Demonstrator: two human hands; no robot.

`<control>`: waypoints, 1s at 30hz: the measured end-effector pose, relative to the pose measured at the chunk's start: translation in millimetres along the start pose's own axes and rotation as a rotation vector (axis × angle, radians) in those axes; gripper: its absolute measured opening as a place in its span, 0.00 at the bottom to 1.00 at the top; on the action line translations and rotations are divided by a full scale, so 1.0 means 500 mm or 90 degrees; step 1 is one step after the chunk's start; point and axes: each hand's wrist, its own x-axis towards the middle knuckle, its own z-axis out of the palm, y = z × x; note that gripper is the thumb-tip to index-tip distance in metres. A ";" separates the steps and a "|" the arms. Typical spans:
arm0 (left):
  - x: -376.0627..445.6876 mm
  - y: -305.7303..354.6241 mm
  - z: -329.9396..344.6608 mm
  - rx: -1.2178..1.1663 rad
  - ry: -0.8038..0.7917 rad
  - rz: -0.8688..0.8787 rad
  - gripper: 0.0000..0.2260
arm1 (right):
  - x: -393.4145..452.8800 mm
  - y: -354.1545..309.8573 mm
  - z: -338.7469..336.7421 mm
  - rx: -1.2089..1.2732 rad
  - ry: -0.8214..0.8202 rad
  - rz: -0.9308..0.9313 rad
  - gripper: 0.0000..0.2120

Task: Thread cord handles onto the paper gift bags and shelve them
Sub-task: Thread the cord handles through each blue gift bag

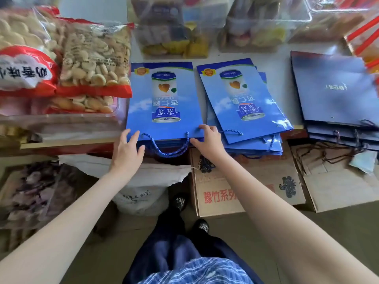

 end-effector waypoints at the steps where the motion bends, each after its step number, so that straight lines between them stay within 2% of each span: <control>1: 0.002 0.002 0.001 -0.059 0.023 -0.013 0.20 | 0.001 0.001 -0.001 0.013 0.011 0.002 0.26; 4: 0.022 0.022 -0.009 -0.220 0.078 -0.134 0.19 | 0.008 0.003 -0.009 0.046 0.032 0.019 0.29; 6: 0.041 0.037 -0.011 -0.271 0.056 -0.223 0.24 | 0.018 -0.007 -0.007 0.072 0.034 0.056 0.36; 8: 0.054 0.049 -0.006 -0.269 0.020 -0.265 0.29 | 0.025 -0.022 0.005 0.048 0.030 0.094 0.42; 11: 0.057 0.058 0.012 -0.226 0.014 -0.261 0.31 | 0.025 -0.033 0.026 -0.043 0.042 0.108 0.45; 15: 0.041 0.059 0.034 -0.192 0.036 -0.235 0.31 | 0.026 -0.027 0.036 -0.083 0.068 0.098 0.47; 19: 0.022 0.059 0.049 -0.216 0.037 -0.236 0.31 | 0.016 -0.022 0.049 -0.116 0.055 0.073 0.40; 27: 0.049 0.031 0.025 -0.252 -0.023 -0.189 0.29 | 0.030 0.004 0.024 -0.008 -0.005 0.063 0.35; 30: 0.053 0.021 0.027 -0.223 -0.024 -0.178 0.29 | 0.032 0.007 0.027 -0.026 -0.011 0.054 0.35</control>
